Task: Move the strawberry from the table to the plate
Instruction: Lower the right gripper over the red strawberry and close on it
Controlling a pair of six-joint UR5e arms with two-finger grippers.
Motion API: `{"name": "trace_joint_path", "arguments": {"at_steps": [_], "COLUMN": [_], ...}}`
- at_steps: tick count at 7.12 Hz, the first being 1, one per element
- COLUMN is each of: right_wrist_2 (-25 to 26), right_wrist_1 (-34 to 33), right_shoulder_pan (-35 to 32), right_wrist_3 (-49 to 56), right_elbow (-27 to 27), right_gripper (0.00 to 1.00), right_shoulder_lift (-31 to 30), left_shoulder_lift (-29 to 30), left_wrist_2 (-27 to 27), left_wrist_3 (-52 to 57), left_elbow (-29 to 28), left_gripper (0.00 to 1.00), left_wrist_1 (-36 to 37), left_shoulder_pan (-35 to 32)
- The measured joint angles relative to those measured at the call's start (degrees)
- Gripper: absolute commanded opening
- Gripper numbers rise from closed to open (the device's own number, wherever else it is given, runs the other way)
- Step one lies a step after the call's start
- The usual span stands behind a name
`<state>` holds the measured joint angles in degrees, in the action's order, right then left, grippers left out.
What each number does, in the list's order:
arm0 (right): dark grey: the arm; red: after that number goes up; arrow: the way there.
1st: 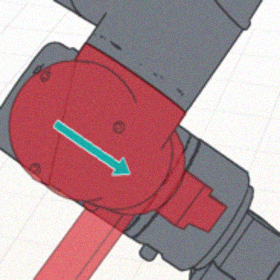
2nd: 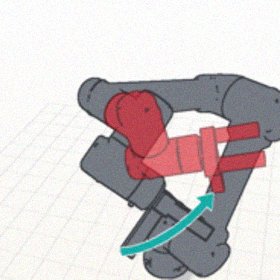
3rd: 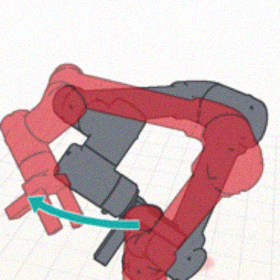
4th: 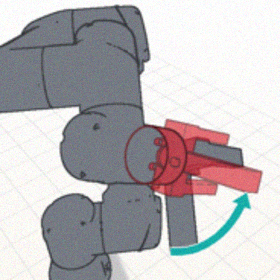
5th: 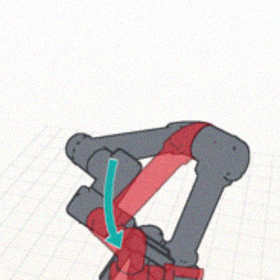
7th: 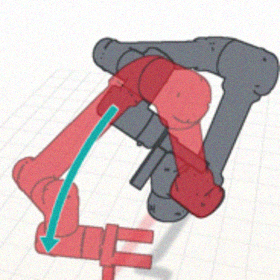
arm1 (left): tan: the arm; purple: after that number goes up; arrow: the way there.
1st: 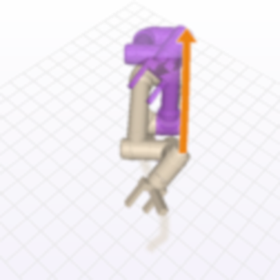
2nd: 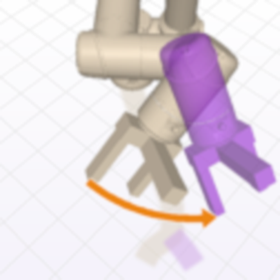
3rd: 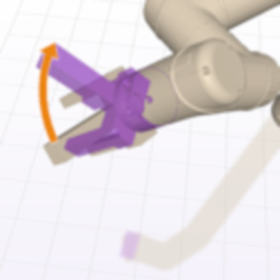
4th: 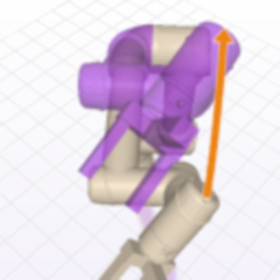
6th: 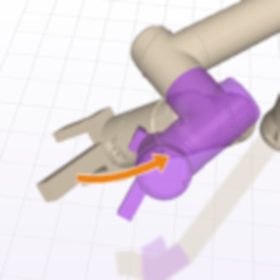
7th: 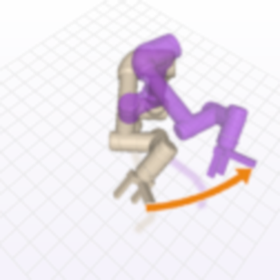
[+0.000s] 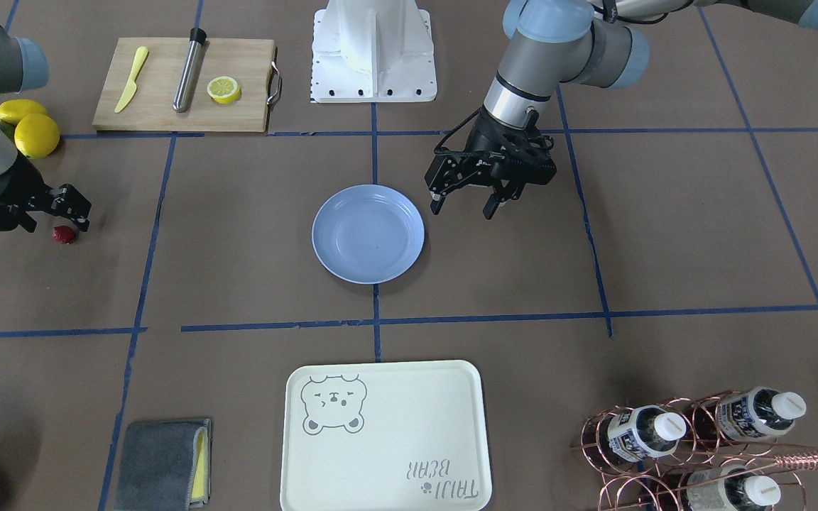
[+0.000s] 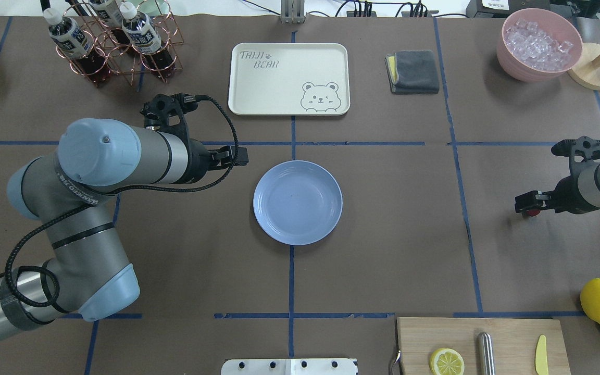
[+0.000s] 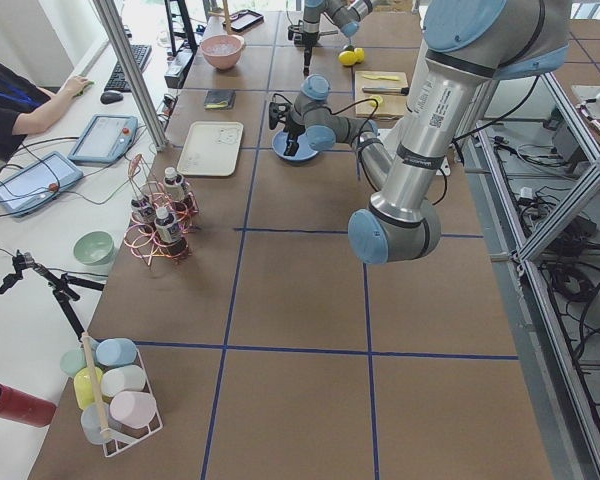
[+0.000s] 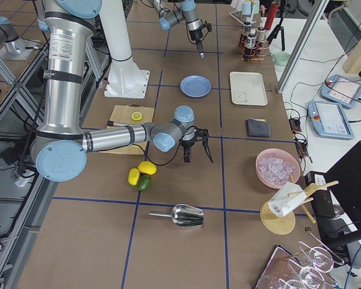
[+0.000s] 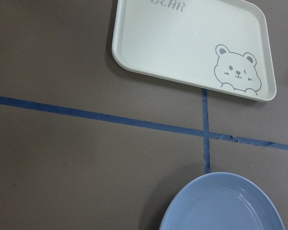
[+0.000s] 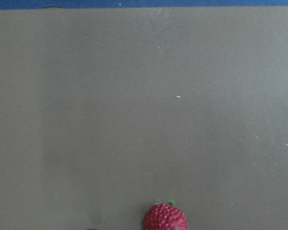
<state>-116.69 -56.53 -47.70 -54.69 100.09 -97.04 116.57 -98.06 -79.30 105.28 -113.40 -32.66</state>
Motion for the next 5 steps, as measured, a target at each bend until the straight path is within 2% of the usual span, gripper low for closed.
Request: {"name": "trace_joint_path", "arguments": {"at_steps": [1,3,5], "right_wrist_2": [-0.02,-0.11,-0.43], "right_wrist_1": [0.01,0.02,0.02], "right_shoulder_pan": [0.03,0.06,0.06], "right_wrist_3": [0.39,0.94,1.06], "right_elbow": [-0.72,-1.81,-1.98], "right_gripper": [0.75,0.45,0.00], "right_shoulder_lift": [0.18,0.72,0.96], "left_shoulder_lift": [-0.38,-0.94,-1.68], "left_wrist_2": [-0.01,-0.02,-0.02], "left_wrist_3": [0.07,0.13,0.82], "left_elbow": [0.17,0.31,0.36], "left_gripper": [1.00,1.00,1.00], "left_wrist_1": [-0.04,-0.12,-0.28], "left_shoulder_pan": [-0.08,-0.10,-0.10]}}
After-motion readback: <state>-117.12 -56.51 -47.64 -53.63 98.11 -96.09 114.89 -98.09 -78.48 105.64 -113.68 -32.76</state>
